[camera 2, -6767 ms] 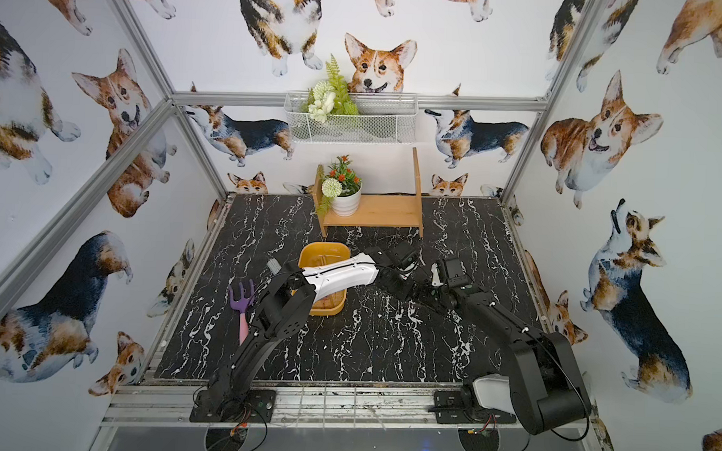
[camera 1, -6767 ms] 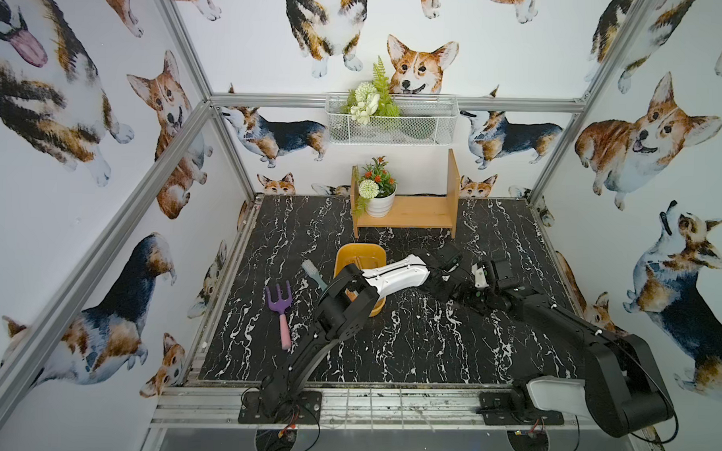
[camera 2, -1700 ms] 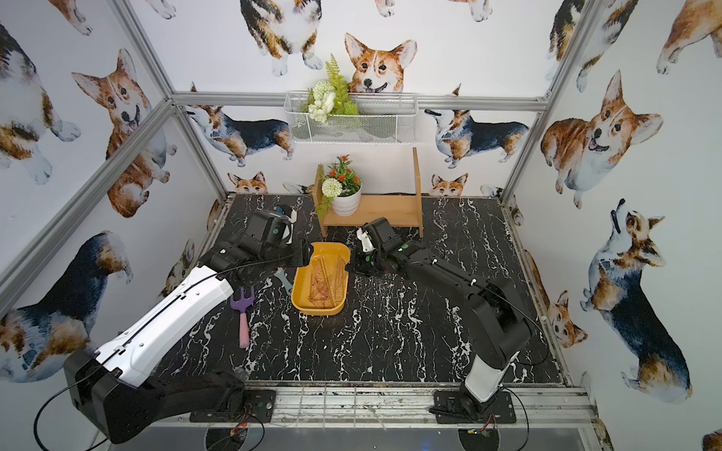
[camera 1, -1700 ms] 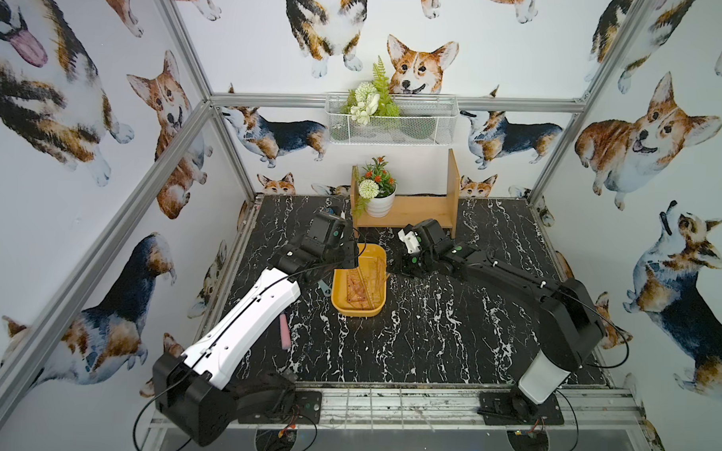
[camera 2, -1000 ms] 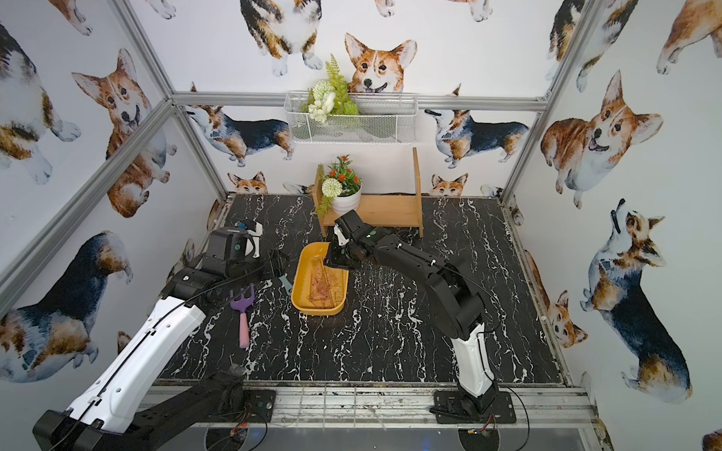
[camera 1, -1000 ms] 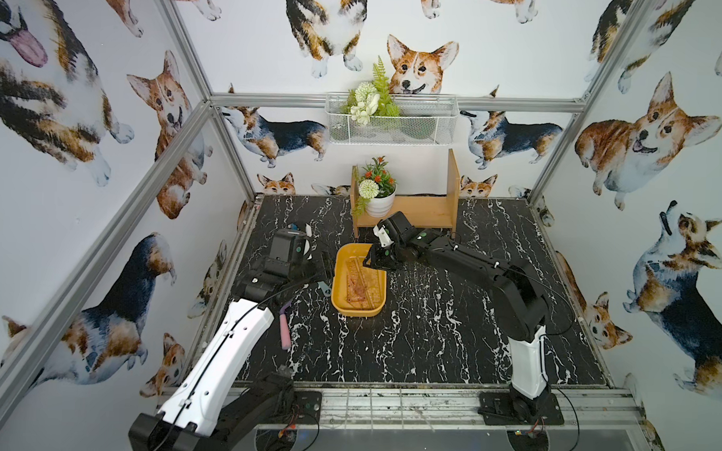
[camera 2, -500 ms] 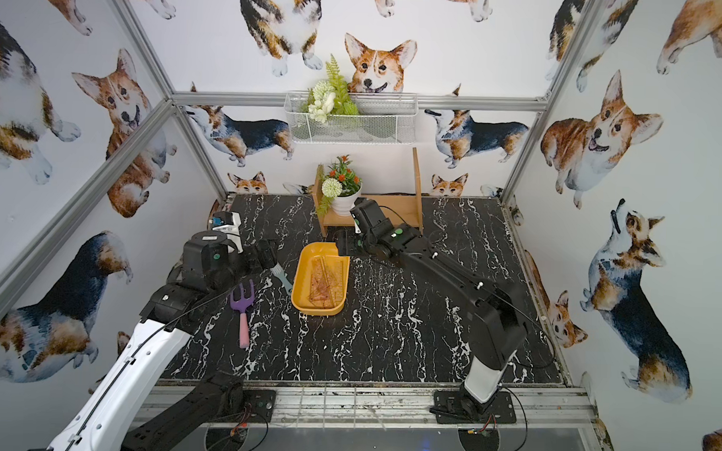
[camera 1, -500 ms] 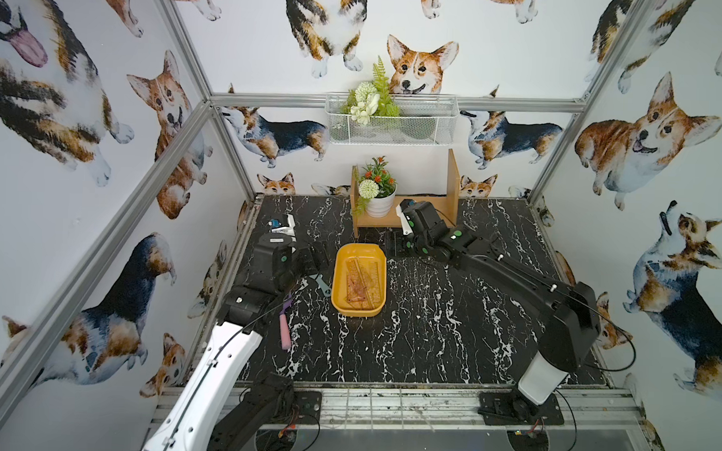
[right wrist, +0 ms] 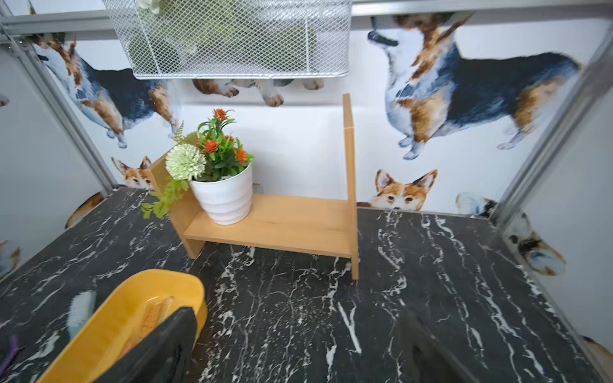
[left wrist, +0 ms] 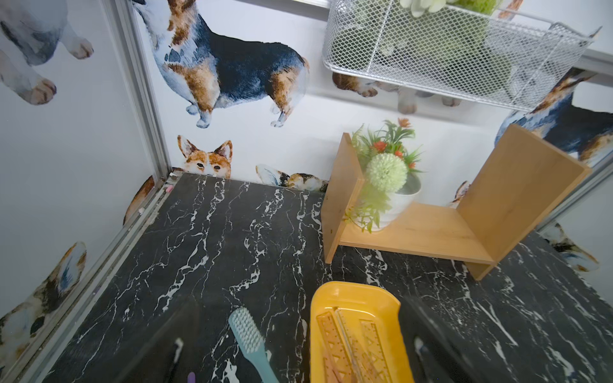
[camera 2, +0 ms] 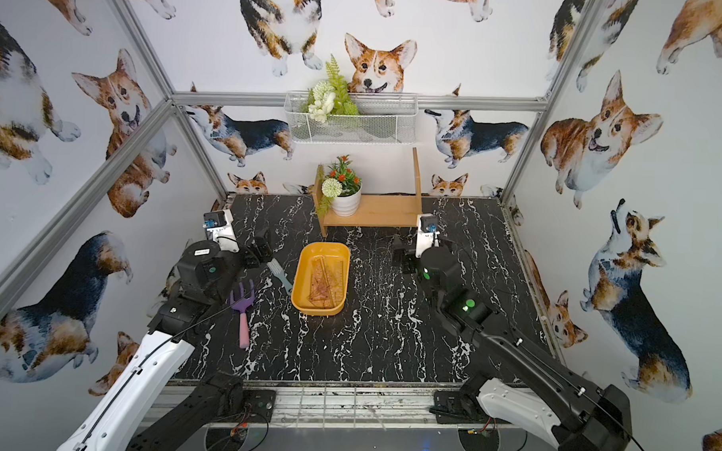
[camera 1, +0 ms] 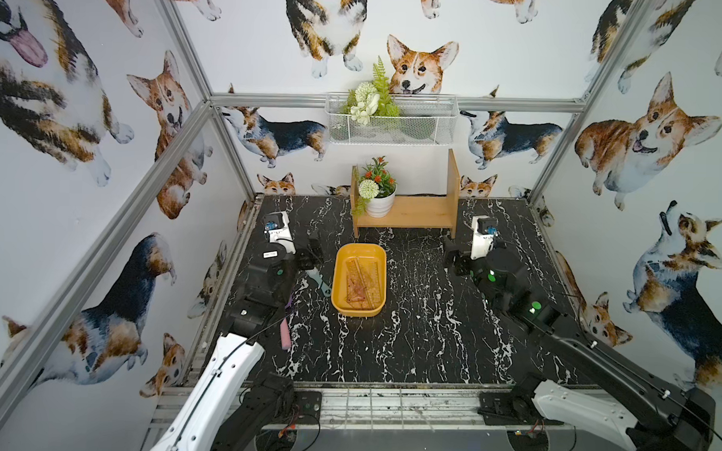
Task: Put the scattered rulers into the storage box
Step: Reset both arms
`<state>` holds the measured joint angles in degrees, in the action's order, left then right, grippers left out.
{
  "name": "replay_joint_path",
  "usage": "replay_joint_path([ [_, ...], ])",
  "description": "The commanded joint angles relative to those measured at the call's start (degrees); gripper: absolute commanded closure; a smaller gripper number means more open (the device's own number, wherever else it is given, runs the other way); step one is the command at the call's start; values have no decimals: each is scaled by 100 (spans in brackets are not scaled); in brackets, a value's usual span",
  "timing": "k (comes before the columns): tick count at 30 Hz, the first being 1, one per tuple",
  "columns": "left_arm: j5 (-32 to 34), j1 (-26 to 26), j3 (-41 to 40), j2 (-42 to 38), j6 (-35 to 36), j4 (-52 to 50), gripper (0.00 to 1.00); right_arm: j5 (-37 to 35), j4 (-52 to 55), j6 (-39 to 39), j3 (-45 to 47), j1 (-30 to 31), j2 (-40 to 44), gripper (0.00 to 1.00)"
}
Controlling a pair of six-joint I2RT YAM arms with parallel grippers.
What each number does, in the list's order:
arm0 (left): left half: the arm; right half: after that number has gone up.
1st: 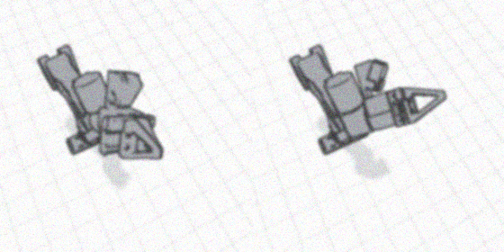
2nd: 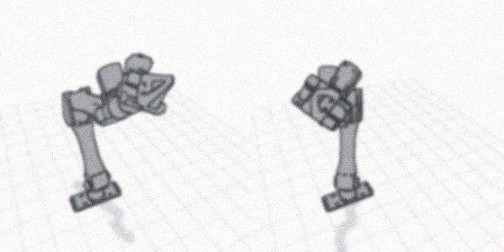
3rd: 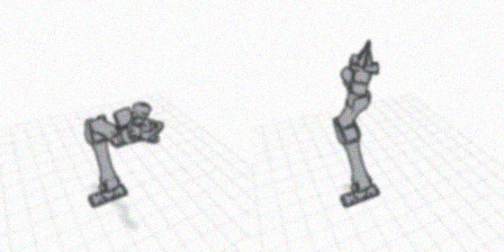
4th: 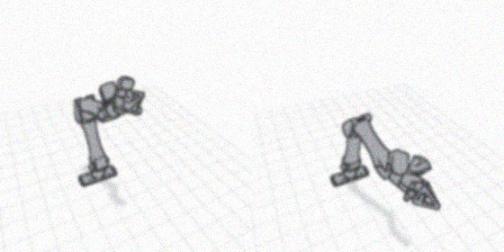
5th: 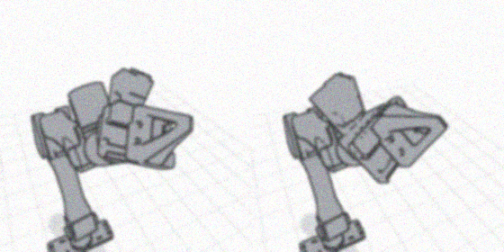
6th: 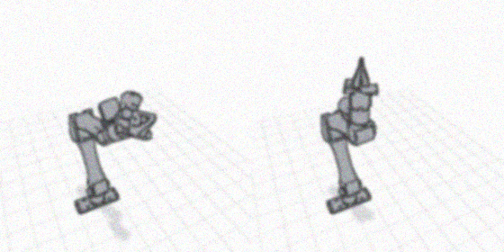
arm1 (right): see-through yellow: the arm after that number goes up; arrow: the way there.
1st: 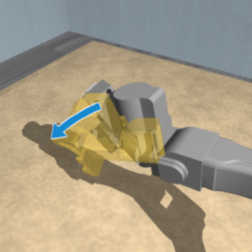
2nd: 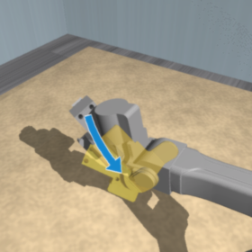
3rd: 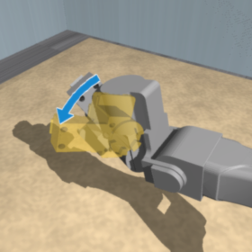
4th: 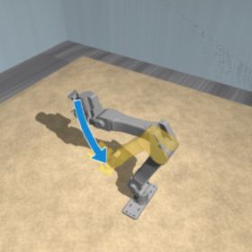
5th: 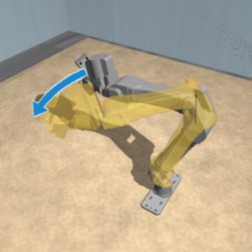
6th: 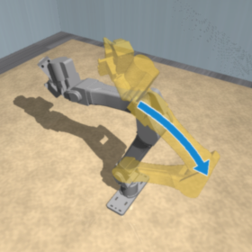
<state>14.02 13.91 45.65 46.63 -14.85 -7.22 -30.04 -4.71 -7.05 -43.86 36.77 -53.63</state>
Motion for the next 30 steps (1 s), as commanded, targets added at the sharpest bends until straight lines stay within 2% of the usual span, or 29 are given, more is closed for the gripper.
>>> replay_joint_path([
  [1, 831, -11, -756, 133, 326, 1080, 1, -52, -1525, 327, 691, -737, 415, 0],
  [4, 1213, -20, -1260, 502, 830, 1616, 0, 270, -1677, -136, 1213, -1846, 318, 0],
  [6, 1523, -81, -1581, 748, 969, 2029, 1, 224, -2102, -77, 1647, -2240, 77, 0],
  [8, 1499, -261, -1978, 1015, 1064, 2619, 1, 113, -2689, 72, 2071, -2437, -259, 0],
  [14, 1219, -646, -2674, 2061, 1125, 4301, 1, 112, -4580, 382, 2960, -2681, -1371, 0],
  [17, 976, -651, -2862, 2643, 1247, 5322, 0, 377, -5756, 767, 3349, -2784, -1865, 0],
  [20, 906, -653, -3031, 3196, 1286, 6398, 1, 815, -6276, 600, 3511, -3078, -2294, 0],
  [23, 739, -653, -2796, 3583, 1557, 6525, 0, 982, -7102, 591, 3705, -3171, -2739, 0],
  [25, 701, -667, -2930, 3896, 1656, 7158, 1, 1150, -6525, 490, 3573, -3237, -2579, 0],
  [26, 673, -683, -2993, 4055, 1673, 7458, 1, 1332, -6694, 499, 3673, -3286, -2623, 0],
  [28, 568, -728, -2966, 4014, 1598, 7264, 0, 1693, -7898, 712, 4052, -3290, -3047, 0],
  [29, 565, -754, -3017, 4073, 1598, 7475, 0, 1803, -8086, 800, 4096, -3264, -3078, 0],
  [30, 526, -769, -3089, 4090, 1572, 7570, 1, 1820, -7708, 804, 3998, -3256, -2957, 0],
])
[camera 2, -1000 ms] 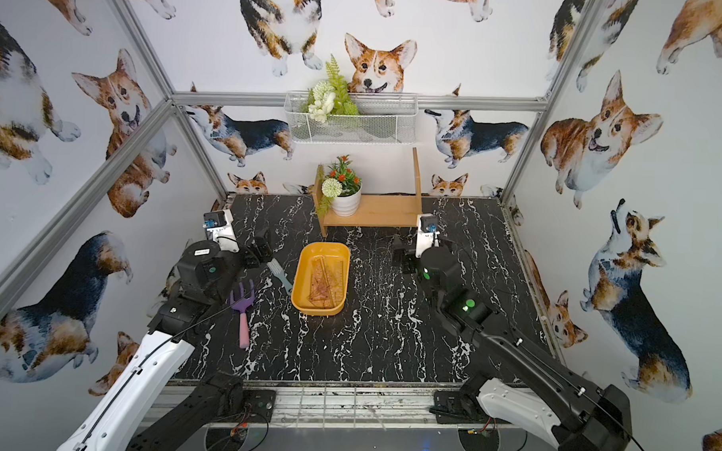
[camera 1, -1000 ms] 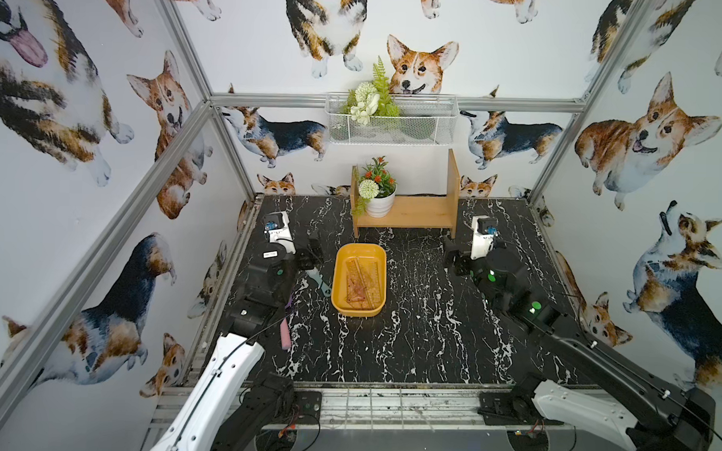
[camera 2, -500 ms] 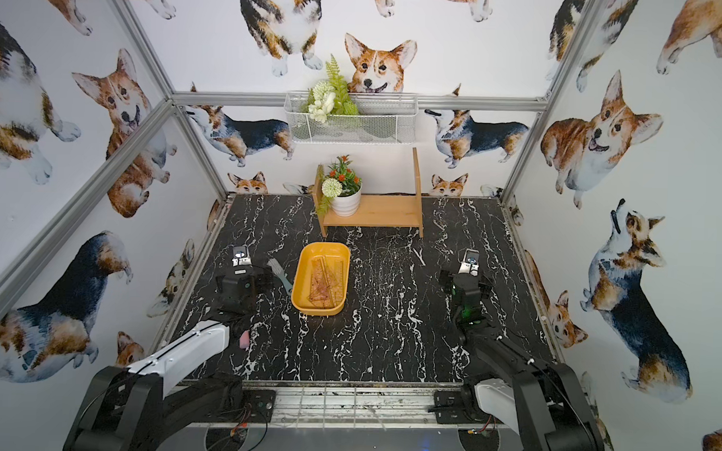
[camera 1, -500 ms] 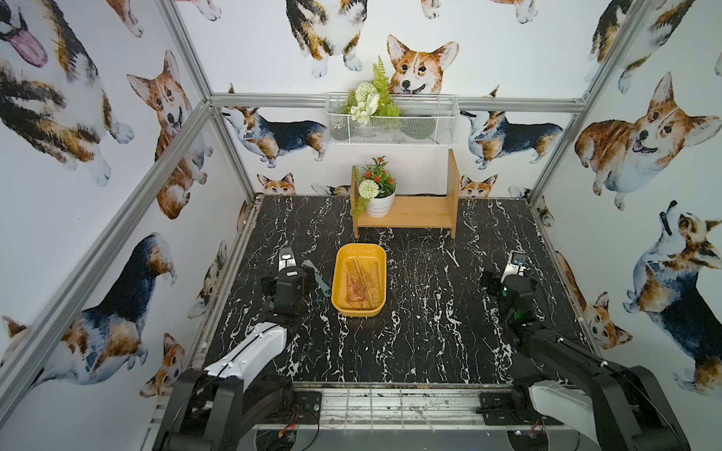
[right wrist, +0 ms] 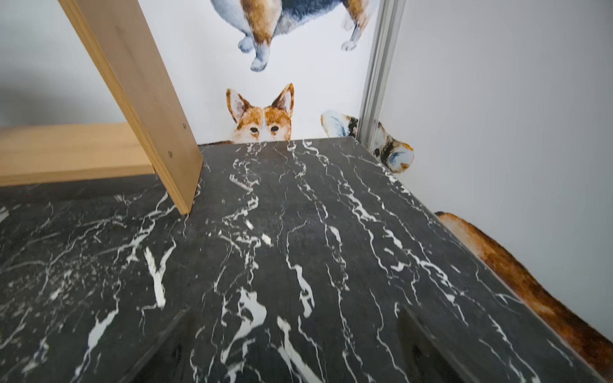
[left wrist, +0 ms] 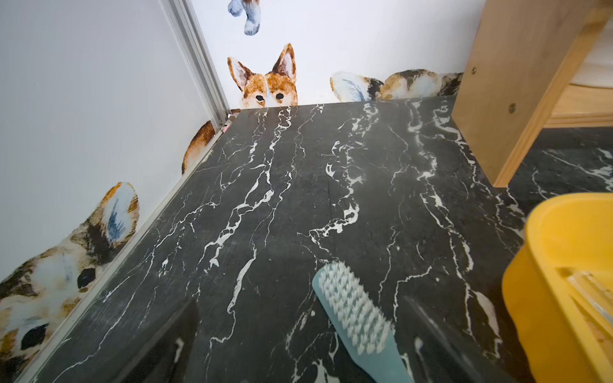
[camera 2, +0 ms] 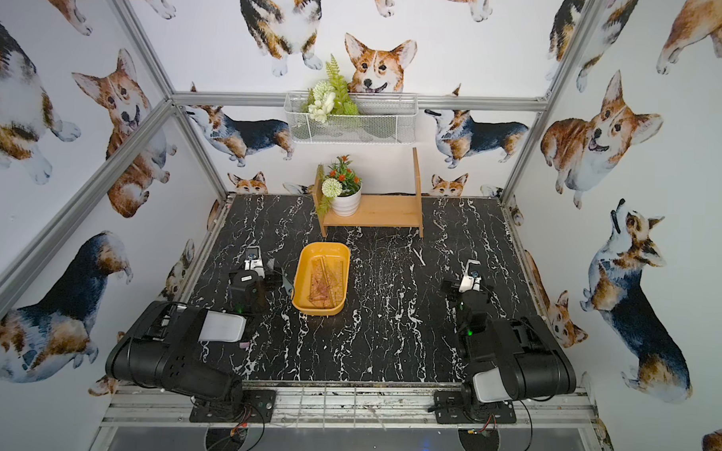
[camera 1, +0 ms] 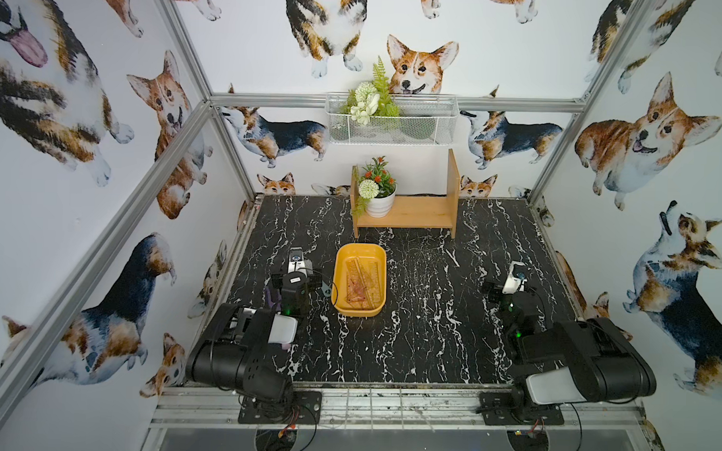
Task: Put the scattered rulers into the storage box
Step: Reset both arms
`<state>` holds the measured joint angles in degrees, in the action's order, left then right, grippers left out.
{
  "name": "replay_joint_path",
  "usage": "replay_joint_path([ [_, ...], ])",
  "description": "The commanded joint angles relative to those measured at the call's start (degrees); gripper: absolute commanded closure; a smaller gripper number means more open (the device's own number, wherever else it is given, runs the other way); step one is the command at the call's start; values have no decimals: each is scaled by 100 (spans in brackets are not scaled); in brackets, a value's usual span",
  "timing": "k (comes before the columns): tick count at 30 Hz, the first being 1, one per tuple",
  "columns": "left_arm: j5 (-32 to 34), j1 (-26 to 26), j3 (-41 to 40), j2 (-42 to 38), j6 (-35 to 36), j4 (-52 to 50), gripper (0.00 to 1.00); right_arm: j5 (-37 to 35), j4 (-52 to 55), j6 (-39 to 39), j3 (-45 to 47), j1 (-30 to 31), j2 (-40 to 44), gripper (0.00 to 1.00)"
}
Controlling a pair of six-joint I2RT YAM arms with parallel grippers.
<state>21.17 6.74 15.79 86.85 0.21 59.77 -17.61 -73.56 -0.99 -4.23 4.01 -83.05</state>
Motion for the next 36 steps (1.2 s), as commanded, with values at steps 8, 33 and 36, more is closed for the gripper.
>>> replay_joint_path([
  [8, -520, -209, -111, 338, 14, 1104, 1, 500, -261, 30, -241, -64, -33, 0],
  [33, -820, -417, -26, 324, -117, 886, 0, 416, -203, -68, -236, -124, 24, 0],
  [36, -825, -417, -31, 324, -117, 887, 1, 470, -142, -63, -300, -128, -48, 0],
])
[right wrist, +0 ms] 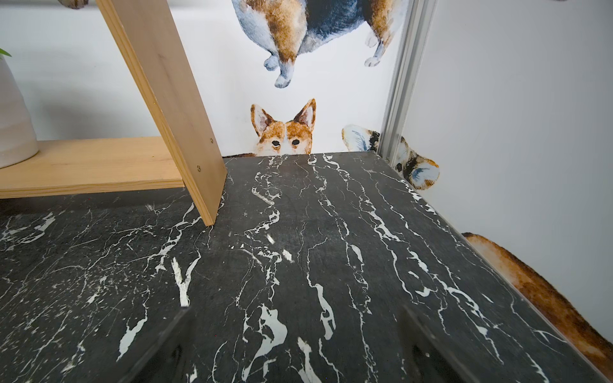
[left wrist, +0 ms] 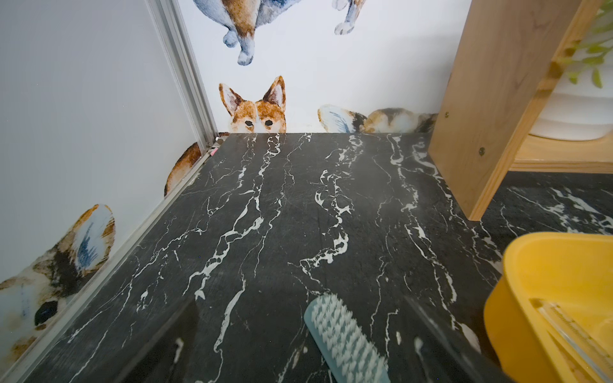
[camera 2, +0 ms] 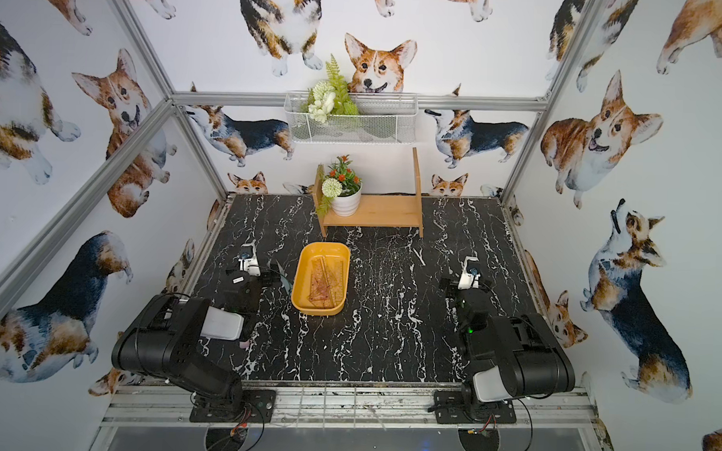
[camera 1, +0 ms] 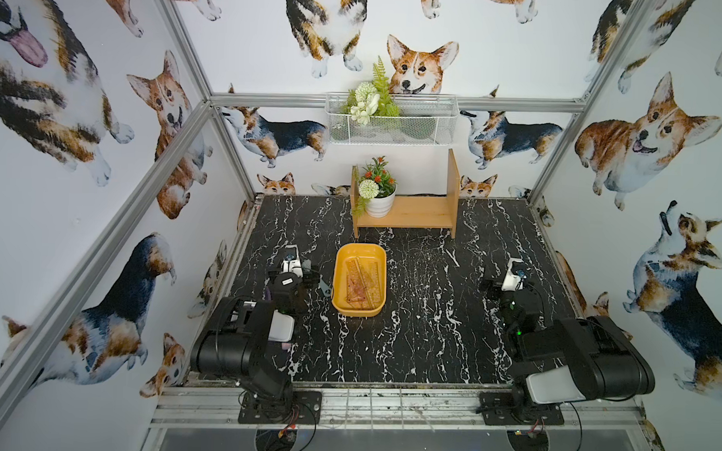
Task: Put the scattered rulers into the storage box
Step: Reset both arms
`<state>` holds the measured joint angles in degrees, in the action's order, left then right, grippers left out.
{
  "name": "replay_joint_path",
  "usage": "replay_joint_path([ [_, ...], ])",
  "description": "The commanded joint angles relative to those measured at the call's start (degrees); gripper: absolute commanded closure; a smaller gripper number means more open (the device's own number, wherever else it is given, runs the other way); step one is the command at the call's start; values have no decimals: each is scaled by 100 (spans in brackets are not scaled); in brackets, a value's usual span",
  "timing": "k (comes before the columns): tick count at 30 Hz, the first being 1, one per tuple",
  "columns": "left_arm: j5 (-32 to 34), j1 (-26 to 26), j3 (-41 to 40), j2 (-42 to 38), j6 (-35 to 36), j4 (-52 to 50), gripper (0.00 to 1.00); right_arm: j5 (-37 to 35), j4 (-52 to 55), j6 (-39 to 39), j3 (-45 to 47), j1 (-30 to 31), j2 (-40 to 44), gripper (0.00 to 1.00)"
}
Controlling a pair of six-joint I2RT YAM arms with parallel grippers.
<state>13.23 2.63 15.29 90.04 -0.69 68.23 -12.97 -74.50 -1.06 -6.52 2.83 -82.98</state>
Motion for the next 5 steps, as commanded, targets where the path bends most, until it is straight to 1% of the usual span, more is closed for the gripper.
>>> replay_joint_path([
  [1, -32, -5, 24, 5, -28, 39, 0, 14, -47, -67, -85, -6, -60, 0],
  [5, -31, -3, 10, -4, -28, 41, 1, 68, -20, -72, -52, -43, 9, 0],
])
